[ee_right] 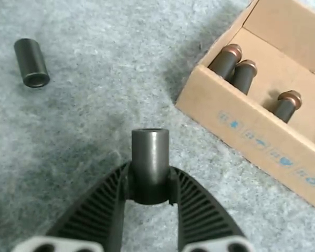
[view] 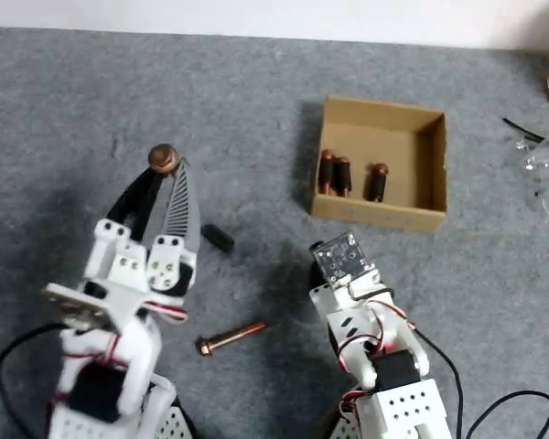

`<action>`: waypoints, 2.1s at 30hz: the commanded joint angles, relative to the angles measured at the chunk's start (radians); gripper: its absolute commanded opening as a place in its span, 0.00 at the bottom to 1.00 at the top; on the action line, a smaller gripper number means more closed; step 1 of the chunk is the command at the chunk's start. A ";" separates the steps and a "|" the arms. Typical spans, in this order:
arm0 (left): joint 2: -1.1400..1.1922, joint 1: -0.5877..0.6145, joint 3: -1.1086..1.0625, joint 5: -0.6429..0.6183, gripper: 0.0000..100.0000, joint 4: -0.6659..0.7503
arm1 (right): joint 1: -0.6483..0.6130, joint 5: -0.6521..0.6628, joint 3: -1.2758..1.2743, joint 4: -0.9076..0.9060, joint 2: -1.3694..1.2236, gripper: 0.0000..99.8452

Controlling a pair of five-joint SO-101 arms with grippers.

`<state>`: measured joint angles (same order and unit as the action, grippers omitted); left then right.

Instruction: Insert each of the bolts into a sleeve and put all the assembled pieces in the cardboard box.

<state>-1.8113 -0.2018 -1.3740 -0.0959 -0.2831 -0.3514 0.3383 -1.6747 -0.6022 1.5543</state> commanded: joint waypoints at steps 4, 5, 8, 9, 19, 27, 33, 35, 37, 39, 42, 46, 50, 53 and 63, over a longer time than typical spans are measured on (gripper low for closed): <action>-0.007 0.005 -0.315 -0.146 0.01 0.473 | 0.005 0.008 -0.045 0.033 0.016 0.00; -0.001 0.007 -0.315 -0.172 0.01 0.456 | 0.004 0.008 -0.045 0.033 0.016 0.00; 0.005 -0.002 -0.321 -0.193 0.01 0.422 | -0.013 0.005 -0.045 0.033 0.016 0.00; 0.007 -0.004 -0.321 -0.195 0.01 0.384 | -0.022 0.005 -0.045 0.033 0.016 0.00; -0.004 -0.085 -0.321 -0.193 0.01 0.209 | -0.084 -0.098 -0.036 0.107 0.041 0.00; -0.004 -0.068 -0.321 -0.206 0.01 0.210 | -0.147 -0.141 -0.082 0.150 0.262 0.00; -0.004 -0.171 -0.321 -0.396 0.01 0.207 | -0.248 -0.061 -0.125 0.148 0.275 0.00; -0.004 -0.189 -0.321 -0.423 0.01 0.209 | -0.269 -0.038 -0.125 0.131 0.275 0.00; -0.004 -0.205 -0.321 -0.428 0.01 0.209 | -0.271 -0.037 -0.125 0.124 0.275 0.00; -0.004 -0.222 -0.321 -0.428 0.01 0.209 | -0.268 -0.037 -0.125 0.122 0.275 0.00; -0.004 -0.257 -0.321 -0.428 0.01 0.206 | -0.268 -0.035 -0.125 0.124 0.275 0.00; -0.004 -0.312 -0.321 -0.427 0.01 0.158 | -0.266 -0.035 -0.124 0.124 0.275 0.00; -0.004 -0.329 -0.321 -0.427 0.01 0.091 | -0.255 -0.035 -0.124 0.124 0.277 0.00; -0.004 -0.321 -0.321 -0.422 0.01 0.092 | -0.229 -0.034 -0.124 0.125 0.277 0.00; 0.004 -0.252 -0.321 -0.430 0.01 0.126 | -0.228 -0.034 -0.124 0.125 0.277 0.00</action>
<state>-1.8052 -0.4703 -1.6763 -0.5224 -0.1849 -0.5846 0.2908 -1.6747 -0.4918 1.8075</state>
